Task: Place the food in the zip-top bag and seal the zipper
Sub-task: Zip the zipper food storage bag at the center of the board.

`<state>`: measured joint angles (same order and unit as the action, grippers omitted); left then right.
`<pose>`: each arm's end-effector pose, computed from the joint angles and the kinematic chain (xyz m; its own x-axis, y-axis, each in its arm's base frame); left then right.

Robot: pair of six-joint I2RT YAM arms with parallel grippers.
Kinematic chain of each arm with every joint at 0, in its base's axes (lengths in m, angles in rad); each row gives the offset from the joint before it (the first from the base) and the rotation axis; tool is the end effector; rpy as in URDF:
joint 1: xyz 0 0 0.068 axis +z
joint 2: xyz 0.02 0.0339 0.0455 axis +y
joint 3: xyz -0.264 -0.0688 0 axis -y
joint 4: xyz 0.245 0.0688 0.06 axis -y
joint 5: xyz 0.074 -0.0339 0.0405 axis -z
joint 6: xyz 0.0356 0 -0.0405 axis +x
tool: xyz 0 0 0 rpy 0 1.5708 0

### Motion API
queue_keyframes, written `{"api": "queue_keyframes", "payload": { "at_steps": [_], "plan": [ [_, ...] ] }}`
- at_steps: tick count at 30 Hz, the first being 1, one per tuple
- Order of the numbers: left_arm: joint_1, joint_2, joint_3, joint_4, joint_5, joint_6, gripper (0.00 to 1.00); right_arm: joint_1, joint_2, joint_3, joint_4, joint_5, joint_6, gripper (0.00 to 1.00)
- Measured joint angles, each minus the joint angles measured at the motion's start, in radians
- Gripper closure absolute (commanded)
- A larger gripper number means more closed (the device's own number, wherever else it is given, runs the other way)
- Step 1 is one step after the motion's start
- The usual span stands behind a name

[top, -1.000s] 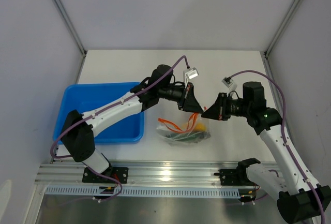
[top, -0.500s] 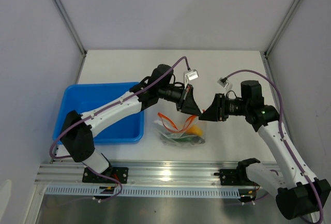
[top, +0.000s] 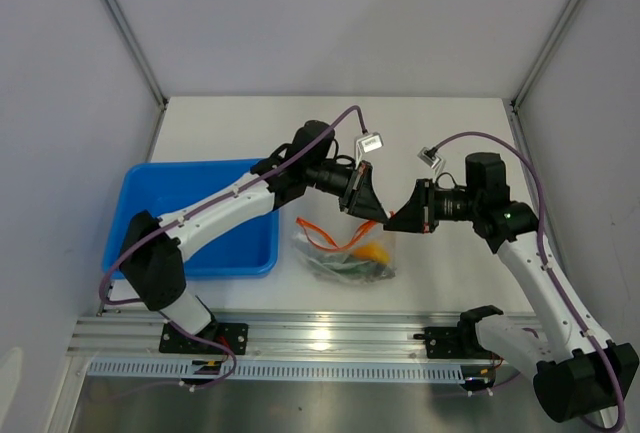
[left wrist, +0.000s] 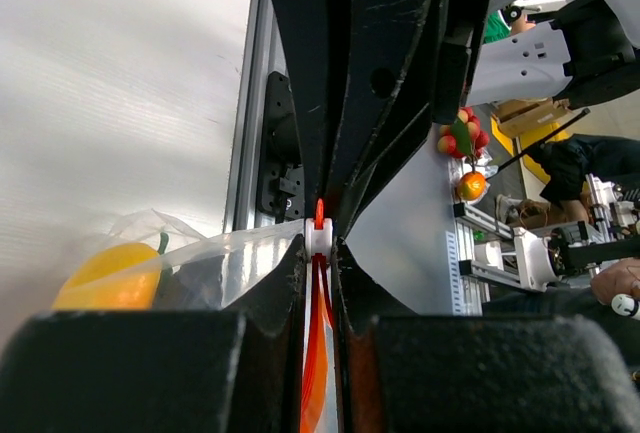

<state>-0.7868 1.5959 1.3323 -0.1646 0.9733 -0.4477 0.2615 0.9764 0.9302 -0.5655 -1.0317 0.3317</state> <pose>0.2364 -0.2788 0.3325 -0.6666 0.3236 -0.6714 0.7109 0.0053 -0.7033 0.1807 0.0800 0.3279 -0.7887 -0.0380 -0.6136 -0.5865 0.3455 0.7326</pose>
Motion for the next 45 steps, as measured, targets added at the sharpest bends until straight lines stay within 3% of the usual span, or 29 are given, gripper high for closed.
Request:
{"api": "queue_keyframes", "payload": {
  "at_steps": [20, 30, 33, 37, 39, 45],
  "plan": [
    [0.008, 0.021, 0.02, -0.084, -0.048, 0.024, 0.99, -0.014, -0.002, -0.001, 0.012, 0.159, 0.125, 1.0],
    [0.008, 0.012, 0.016, -0.138, -0.046, 0.039, 0.98, -0.021, -0.002, -0.002, 0.018, 0.142, 0.122, 1.0],
    [0.008, 0.01, 0.016, -0.15, -0.034, 0.04, 0.97, -0.017, 0.0, -0.003, 0.017, 0.08, 0.088, 0.87],
    [0.008, 0.01, 0.018, -0.177, -0.018, 0.041, 0.96, -0.002, 0.0, -0.002, 0.005, 0.04, 0.042, 0.76],
    [0.008, 0.01, 0.019, -0.189, -0.01, 0.042, 0.96, 0.006, 0.0, -0.002, 0.005, 0.016, 0.029, 0.77],
    [0.009, 0.011, 0.04, -0.206, 0.016, 0.049, 0.96, 0.012, 0.009, -0.002, 0.019, -0.027, 0.027, 0.95]
  ]
}}
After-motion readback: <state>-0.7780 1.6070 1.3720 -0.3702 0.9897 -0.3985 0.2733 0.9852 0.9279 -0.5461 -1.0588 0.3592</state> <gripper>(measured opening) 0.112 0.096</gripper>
